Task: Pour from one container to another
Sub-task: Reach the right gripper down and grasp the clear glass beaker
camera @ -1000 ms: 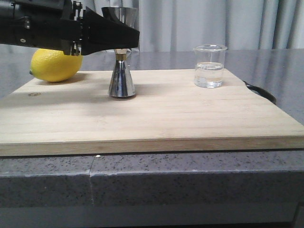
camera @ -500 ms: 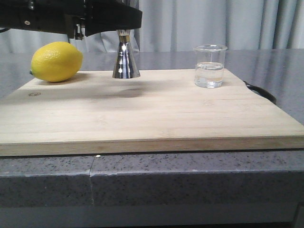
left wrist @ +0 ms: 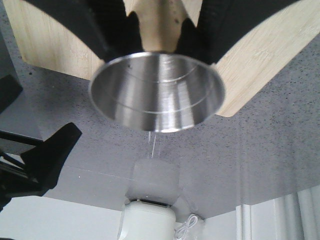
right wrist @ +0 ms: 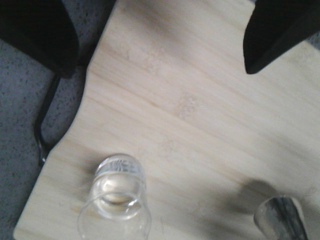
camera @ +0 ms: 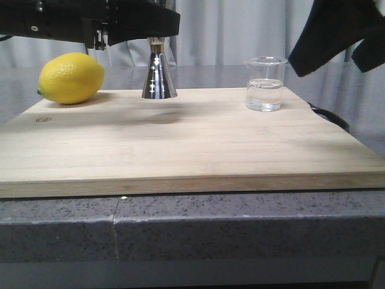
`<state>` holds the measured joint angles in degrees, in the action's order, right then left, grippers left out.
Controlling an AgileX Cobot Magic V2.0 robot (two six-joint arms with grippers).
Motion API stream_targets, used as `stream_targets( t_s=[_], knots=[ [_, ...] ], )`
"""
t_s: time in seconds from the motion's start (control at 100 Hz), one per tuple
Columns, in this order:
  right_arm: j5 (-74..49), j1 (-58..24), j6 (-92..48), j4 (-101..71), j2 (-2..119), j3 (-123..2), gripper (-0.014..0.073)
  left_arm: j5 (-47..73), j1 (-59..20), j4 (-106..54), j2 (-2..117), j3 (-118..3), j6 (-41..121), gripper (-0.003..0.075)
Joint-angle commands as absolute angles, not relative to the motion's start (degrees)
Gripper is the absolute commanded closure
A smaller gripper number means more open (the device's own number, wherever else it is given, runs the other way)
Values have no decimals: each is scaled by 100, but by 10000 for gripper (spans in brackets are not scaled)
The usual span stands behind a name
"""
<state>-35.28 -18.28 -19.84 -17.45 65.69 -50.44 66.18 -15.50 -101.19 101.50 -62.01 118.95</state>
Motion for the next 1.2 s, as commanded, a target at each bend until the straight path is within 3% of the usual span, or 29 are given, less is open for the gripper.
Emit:
stream_targets(
  t_s=[0.0, 0.32, 0.46, 0.74, 1.19],
  knots=[
    [-2378, -1829, -1970, -1921, 6490, -4881, -11, 7137, -1592, -10682, 9912, -6378, 11838, 511],
    [2019, -2677, -1860, -2044, 6645, -3227, -10, 7137, -1592, -10682, 9912, -6378, 11838, 511],
    [3122, -2794, -1478, -2004, 7038, -2901, -10, 7137, -1592, -10682, 9912, -6378, 11838, 511],
    [4164, -2748, -1137, -1547, 7899, -2918, 59, 7137, -1592, -10682, 9912, -6378, 11838, 511],
    [4087, -1958, 336, 695, 8669, -3581, 82, 7137, -1592, -10682, 9912, -6378, 11838, 511]
  ],
)
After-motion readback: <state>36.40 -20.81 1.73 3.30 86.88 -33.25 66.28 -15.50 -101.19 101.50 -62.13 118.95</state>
